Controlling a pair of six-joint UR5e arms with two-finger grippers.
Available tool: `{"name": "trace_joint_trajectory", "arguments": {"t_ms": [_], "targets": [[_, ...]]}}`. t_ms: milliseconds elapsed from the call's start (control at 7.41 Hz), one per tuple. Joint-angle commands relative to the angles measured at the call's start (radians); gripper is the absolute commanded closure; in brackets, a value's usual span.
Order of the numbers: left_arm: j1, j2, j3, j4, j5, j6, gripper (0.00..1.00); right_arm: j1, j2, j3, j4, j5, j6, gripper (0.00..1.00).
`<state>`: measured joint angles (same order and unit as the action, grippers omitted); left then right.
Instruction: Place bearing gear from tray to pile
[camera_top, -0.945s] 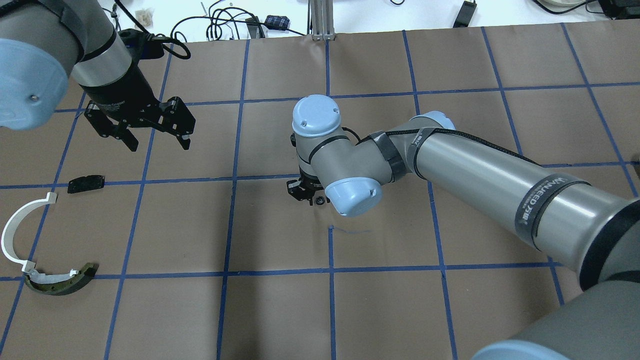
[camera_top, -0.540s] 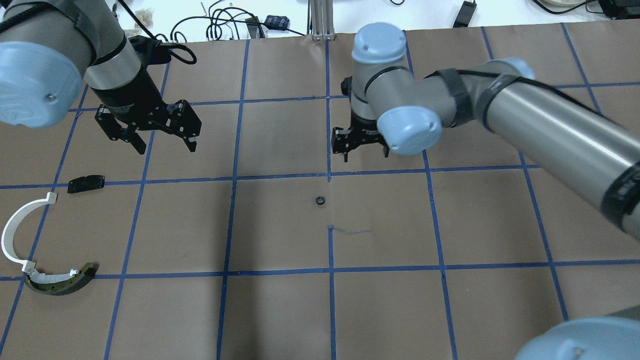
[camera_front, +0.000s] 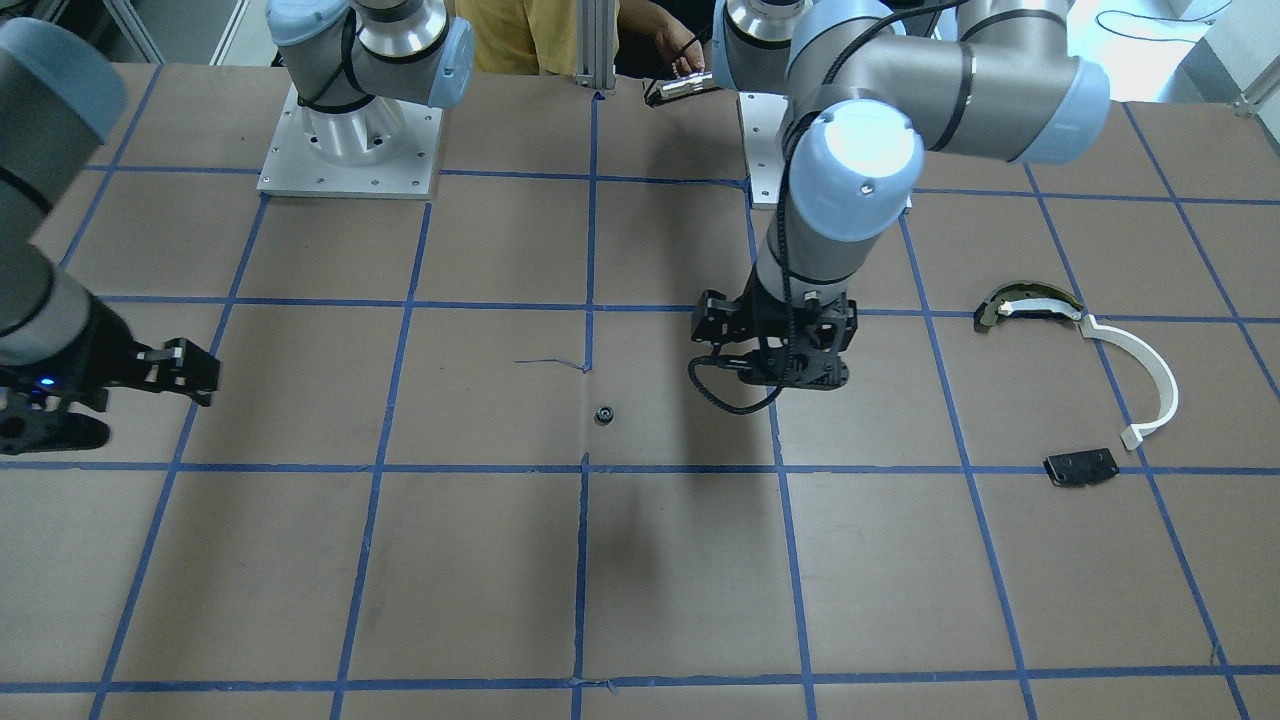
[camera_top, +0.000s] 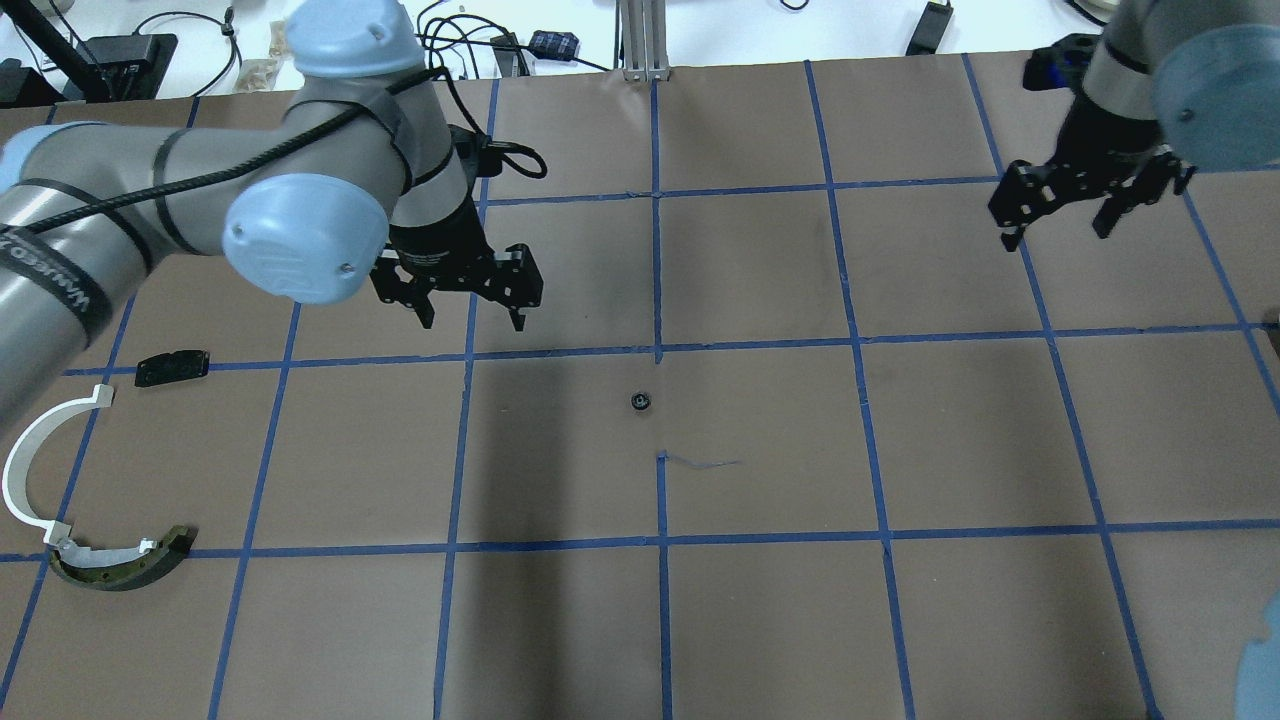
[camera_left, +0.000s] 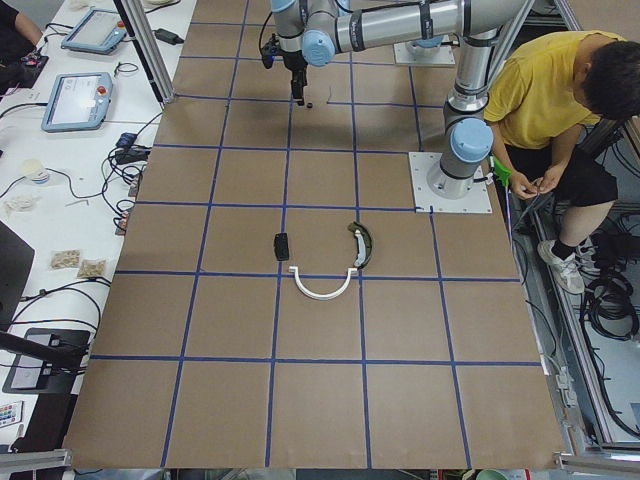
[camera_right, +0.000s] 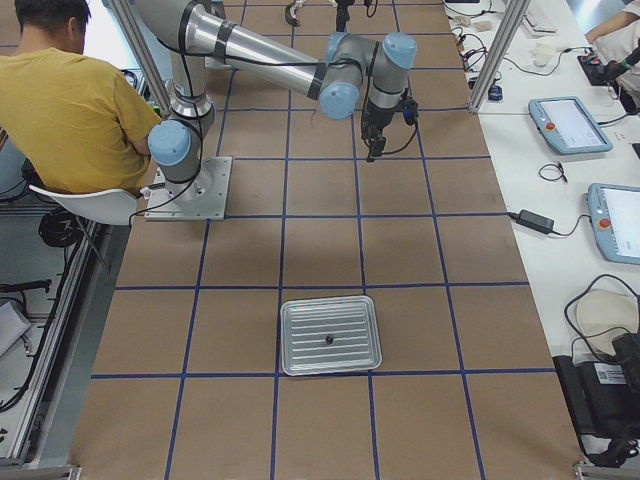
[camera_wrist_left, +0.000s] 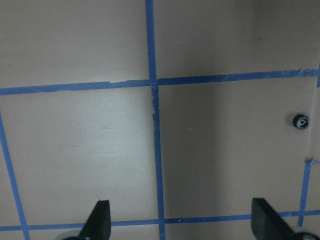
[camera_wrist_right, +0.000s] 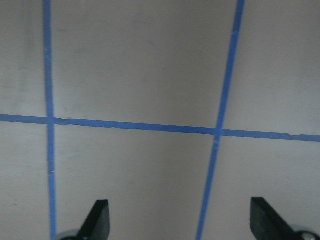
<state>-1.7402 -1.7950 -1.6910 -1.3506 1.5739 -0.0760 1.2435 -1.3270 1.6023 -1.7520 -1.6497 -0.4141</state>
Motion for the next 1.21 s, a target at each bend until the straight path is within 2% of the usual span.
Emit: {"name": "trace_joint_trajectory", "arguments": {"t_ms": [0, 135, 405, 675, 945, 1080], "targets": [[-0.126, -0.101, -0.004, 0.128, -0.012, -0.069, 0.0, -0.297, 0.024, 0.004, -0.055, 0.022, -0.3, 0.0], [-0.148, -0.14, -0.004, 0.146, -0.014, -0.082, 0.0, -0.396, 0.076, 0.007, -0.186, 0.025, -0.387, 0.0], [-0.197, -0.226, -0.004, 0.259, -0.015, -0.12, 0.0, -0.555, 0.2, 0.007, -0.291, 0.028, -0.57, 0.0], [-0.222, -0.28, -0.003, 0.28, -0.011, -0.125, 0.0, -0.646, 0.314, -0.001, -0.472, 0.04, -0.667, 0.0], [-0.223, -0.297, -0.004, 0.28, -0.011, -0.108, 0.03, -0.665, 0.357, 0.001, -0.52, 0.041, -0.675, 0.0], [-0.223, -0.303, -0.004, 0.278, -0.008, -0.114, 0.11, -0.67, 0.359, 0.007, -0.512, 0.031, -0.673, 0.0]]}}
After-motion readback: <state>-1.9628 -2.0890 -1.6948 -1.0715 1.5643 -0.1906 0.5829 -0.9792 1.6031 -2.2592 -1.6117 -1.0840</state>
